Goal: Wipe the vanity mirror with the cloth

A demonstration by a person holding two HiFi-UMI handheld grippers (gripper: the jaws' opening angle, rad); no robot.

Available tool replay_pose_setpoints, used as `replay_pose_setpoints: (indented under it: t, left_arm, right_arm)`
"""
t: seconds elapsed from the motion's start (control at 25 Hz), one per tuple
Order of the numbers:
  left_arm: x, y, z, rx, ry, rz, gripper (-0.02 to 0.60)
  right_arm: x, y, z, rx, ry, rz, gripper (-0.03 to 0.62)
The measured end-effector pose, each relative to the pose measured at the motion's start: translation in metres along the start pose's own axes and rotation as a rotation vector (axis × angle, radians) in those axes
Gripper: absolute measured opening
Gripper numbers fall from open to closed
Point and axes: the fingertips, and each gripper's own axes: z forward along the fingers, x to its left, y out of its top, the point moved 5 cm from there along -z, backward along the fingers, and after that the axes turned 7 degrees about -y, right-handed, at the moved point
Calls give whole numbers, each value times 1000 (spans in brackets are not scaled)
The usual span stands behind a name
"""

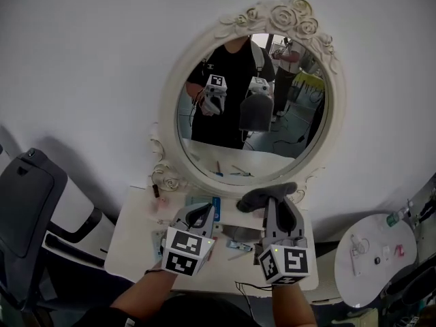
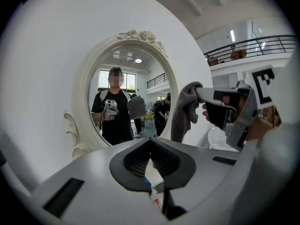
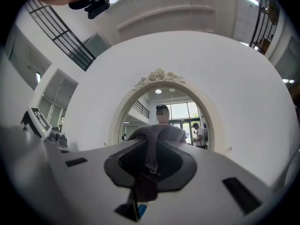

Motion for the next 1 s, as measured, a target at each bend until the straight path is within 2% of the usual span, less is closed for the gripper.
replay_pose_setpoints:
  t: [0.16,0.36,0.48,0.72,1.0]
  left_arm:
    - [-26,-23,-2,44,-66,-3,5]
    - [-39,-33,5,67,-113,-20,5]
    - [-38,-34,4,67,-112,-32,5]
    - [-36,-38,3,80,-101,-37,5]
    - [-34,-40,0,83,-90,-41,5]
  right_arm:
    - [2,-48,-42,114,-32,95,51]
    - [2,-69,-54,171,-36,67,49]
    - [3,-74,-55,189,-36,70,49]
    - [4,-80,-55,218,0,147,49]
    - [8,-83,-55,230,16,149,49]
